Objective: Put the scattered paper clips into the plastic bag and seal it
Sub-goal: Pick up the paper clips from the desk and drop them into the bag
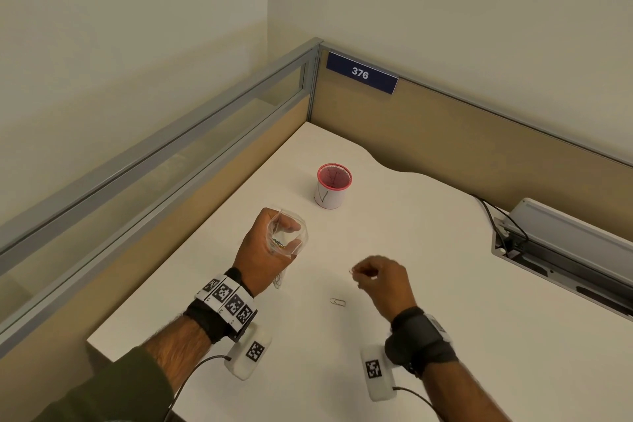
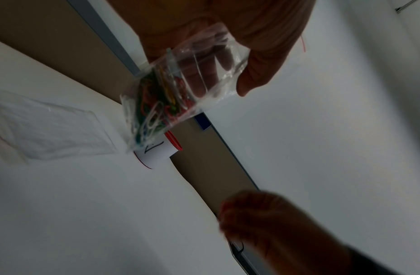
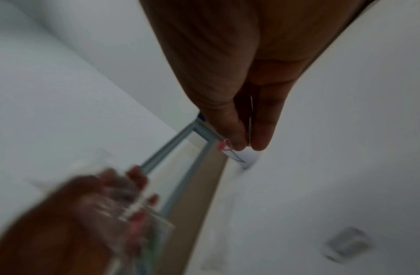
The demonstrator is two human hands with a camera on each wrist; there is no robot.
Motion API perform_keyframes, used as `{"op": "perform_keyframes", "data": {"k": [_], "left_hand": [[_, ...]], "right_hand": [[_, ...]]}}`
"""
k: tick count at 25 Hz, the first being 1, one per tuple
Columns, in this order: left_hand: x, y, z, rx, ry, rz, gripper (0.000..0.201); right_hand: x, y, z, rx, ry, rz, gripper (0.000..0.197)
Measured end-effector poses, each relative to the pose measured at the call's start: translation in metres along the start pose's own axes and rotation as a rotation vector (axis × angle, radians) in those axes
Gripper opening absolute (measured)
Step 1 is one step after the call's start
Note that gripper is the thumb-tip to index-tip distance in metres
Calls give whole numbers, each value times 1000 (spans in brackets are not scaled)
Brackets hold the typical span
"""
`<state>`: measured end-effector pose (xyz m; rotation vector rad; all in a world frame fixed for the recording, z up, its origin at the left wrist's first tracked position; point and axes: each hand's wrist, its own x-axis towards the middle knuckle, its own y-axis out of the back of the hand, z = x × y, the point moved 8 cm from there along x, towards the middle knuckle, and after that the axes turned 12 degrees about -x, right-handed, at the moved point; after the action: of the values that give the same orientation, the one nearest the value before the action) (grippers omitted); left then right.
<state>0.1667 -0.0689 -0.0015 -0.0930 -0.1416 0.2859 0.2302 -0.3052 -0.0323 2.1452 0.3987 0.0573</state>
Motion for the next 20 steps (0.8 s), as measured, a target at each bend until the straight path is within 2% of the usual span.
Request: {"op": "perform_keyframes", "data": {"k": [4,7,9,10,12,13,15,17,20], "left_hand": [[-1,-8,-4,28,-6,-27,38],[0,-16,-8,126,5,-38,42],[6,-17,-19,214,42,-18,37],[8,-16,-29,222,97,-29,35],[9,-15,-40,213,185,-59,53],[8,-15,-35,226,181,-49,58],[4,-16,-10,184,77,-10,42],[-4,-16,6,113,-3,-21,40],[-7,-12,7,15,4,-20,38]], "right_hand": [[-9,49,-93,142,213,76,4],[-17,55,-150,99,359,85,6],[-17,46,-171,-12,422,90,9],[-16,40,-176,-90,436,86,11],[-15,31,-180,-207,432,61,16],[-15,31,-181,-216,429,66,17],[-20,42,-182,-159,439,126,15],[-23,60,-178,-82,453,234,12],[-4,66,-130,-2,355,289,13]]}}
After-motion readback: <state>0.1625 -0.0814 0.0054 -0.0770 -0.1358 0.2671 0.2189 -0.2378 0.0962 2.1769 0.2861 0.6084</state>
